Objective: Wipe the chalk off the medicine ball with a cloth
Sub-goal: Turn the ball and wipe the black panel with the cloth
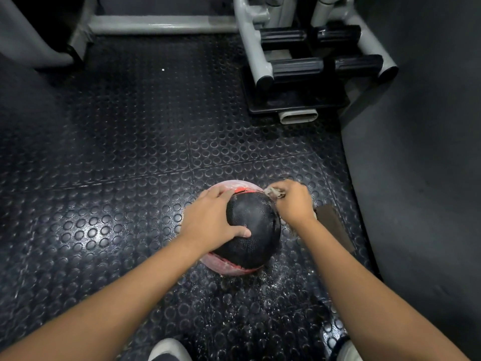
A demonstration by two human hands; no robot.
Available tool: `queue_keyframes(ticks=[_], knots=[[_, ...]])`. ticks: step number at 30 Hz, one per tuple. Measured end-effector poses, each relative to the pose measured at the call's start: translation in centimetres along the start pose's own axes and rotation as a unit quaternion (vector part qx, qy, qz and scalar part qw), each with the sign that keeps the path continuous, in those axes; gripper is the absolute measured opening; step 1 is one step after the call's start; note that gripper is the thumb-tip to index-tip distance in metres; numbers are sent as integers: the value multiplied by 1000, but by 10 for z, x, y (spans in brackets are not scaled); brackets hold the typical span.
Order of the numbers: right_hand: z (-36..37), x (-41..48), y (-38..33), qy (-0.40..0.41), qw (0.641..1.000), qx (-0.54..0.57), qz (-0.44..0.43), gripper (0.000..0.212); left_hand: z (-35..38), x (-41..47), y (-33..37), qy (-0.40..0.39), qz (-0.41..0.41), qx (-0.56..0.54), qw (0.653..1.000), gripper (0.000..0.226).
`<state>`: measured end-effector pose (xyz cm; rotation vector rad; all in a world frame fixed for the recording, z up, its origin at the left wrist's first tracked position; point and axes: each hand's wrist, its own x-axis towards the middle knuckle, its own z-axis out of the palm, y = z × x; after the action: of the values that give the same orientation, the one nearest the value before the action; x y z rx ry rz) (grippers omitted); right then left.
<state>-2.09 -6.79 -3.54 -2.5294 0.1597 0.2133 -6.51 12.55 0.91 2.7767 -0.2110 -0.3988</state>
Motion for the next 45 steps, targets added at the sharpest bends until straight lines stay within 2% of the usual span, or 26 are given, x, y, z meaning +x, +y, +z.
queue_keyframes(ticks=[3, 6, 11, 13, 16, 21, 25, 28, 31, 33, 36, 41, 45], knots=[[4, -9, -26, 18, 996, -4, -85, 42, 0, 2, 1, 9, -11, -7, 1000, 98], [6, -23, -38, 1, 982, -35, -185, 47, 1, 4, -3, 13, -41, -32, 999, 110], [4, -4, -21, 40, 994, -46, -90, 49, 5, 2, 2, 12, -68, -46, 997, 127], [7, -12, -40, 36, 987, -62, -145, 48, 5, 4, 0, 19, -72, -54, 996, 129], [8, -25, -56, -12, 966, -112, -232, 54, 5, 7, -7, 14, -79, -69, 994, 132], [2, -4, -44, 27, 980, -110, -166, 48, 6, 8, -6, 20, -74, -67, 995, 130], [8, -20, -64, -4, 960, -118, -254, 50, 6, 13, -8, 15, -86, -69, 994, 131], [7, -1, -32, 24, 984, -71, -162, 40, 4, 10, -8, 14, -72, -60, 996, 123], [5, 6, -1, 46, 997, -26, -51, 36, 4, 9, -9, 21, -26, -55, 998, 100], [8, -7, -5, 54, 997, -14, -54, 45, 1, 10, -10, 11, -5, -40, 999, 96], [10, -25, -11, 49, 993, 6, -107, 51, -4, 11, -9, -8, -7, -29, 1000, 96], [9, -2, 9, 54, 996, 68, 8, 30, -5, 12, -5, -17, 3, -9, 1000, 94], [16, -24, -6, 63, 991, 95, -75, 40, -6, 16, -10, -23, -16, -26, 999, 95]])
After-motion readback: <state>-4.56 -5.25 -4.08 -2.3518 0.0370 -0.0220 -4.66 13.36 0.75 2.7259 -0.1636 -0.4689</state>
